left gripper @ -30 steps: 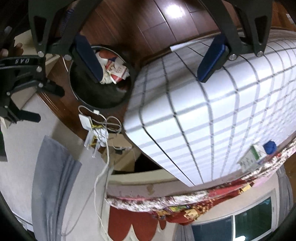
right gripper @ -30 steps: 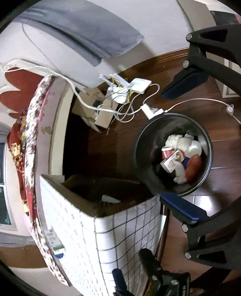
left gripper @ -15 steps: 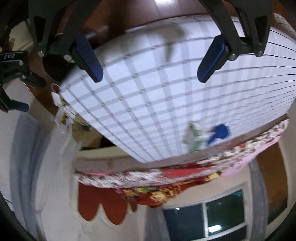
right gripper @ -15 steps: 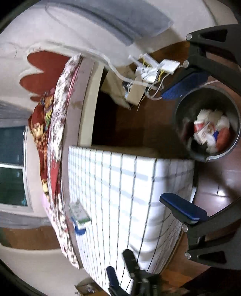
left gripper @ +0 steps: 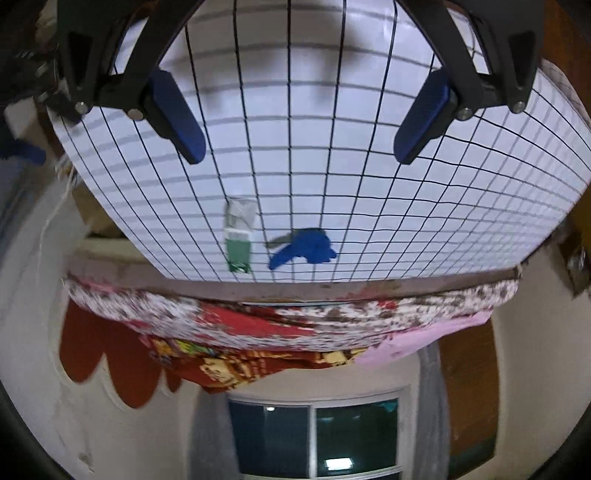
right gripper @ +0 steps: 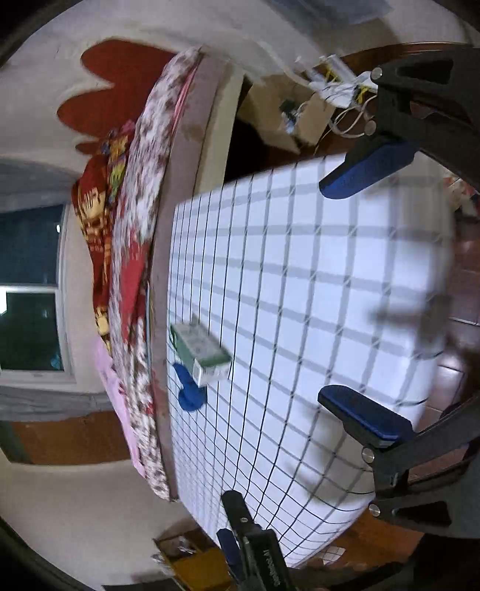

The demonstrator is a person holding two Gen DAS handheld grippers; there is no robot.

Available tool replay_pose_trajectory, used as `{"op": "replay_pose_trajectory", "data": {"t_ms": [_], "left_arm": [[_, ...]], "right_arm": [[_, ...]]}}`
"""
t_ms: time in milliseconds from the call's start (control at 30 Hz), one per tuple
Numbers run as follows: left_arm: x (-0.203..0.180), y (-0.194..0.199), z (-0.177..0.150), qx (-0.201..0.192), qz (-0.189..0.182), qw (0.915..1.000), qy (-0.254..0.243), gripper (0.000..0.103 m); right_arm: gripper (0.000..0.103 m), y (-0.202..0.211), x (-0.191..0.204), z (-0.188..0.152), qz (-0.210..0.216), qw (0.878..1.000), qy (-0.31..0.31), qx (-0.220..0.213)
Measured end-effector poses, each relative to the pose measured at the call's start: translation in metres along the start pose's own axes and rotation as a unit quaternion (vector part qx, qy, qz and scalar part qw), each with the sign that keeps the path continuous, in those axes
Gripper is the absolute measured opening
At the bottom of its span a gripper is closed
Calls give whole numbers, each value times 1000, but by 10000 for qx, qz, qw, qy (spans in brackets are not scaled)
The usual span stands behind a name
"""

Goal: Collect trash
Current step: 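Move both grippers back over the table toward the glove and carton, then grasp the green milk carton with the right gripper while the left grasps the blue glove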

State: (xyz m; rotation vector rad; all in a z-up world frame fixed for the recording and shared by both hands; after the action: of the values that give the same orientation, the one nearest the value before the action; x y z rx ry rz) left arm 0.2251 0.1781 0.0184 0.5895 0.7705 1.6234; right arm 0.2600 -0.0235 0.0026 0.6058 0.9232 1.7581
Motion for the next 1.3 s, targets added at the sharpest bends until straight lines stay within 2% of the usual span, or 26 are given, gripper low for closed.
{"op": "replay_pose_trajectory", "data": {"t_ms": [133, 333, 400, 600, 633, 700, 833, 1000, 1233, 1300], "left_arm": [[16, -30, 12, 1, 111, 9998, 187, 102], [47, -70, 25, 183, 207, 9990, 338, 102], [59, -85, 32, 283, 180, 9983, 478, 102], [63, -115, 54, 474, 113, 9979, 428, 102], [61, -120, 58, 498, 75, 9980, 392, 102], [56, -129, 66, 561, 9, 9979, 311, 102], [43, -146, 82, 646, -130, 9977, 159, 102], [26, -166, 102, 735, -127, 9972, -95, 102], [20, -188, 117, 859, -233, 9960, 4, 101], [19, -194, 120, 914, -238, 9955, 14, 97]], "right_arm": [[102, -33, 26, 37, 372, 9992, -74, 108], [101, -84, 55, 87, 441, 9989, 17, 165], [95, -99, 63, 99, 531, 9983, 45, 234], [93, -146, 76, 143, 651, 9973, 50, 336], [91, -153, 75, 150, 618, 9974, 86, 360], [80, -160, 69, 159, 531, 9976, 162, 407], [76, -168, 33, 174, 293, 9989, 1, 377], [59, -179, -2, 188, 319, 9981, -231, 474], [59, -191, -2, 204, 620, 9971, -115, 427], [59, -197, 3, 209, 614, 9970, -71, 456]]}}
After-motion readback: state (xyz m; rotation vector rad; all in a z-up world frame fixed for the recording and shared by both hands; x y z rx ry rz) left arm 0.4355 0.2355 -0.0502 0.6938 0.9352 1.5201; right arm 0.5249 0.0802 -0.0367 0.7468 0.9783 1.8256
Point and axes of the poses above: each gripper's, at about its wrist camera, not at the fingertips, and y roughly against the way its jaws point, x to its left, z to its top, the point moved 4 cm from there along -y, roughly the way its jaws point, and after that the axes turned 13 degrees about x, right-handed, at the moved point
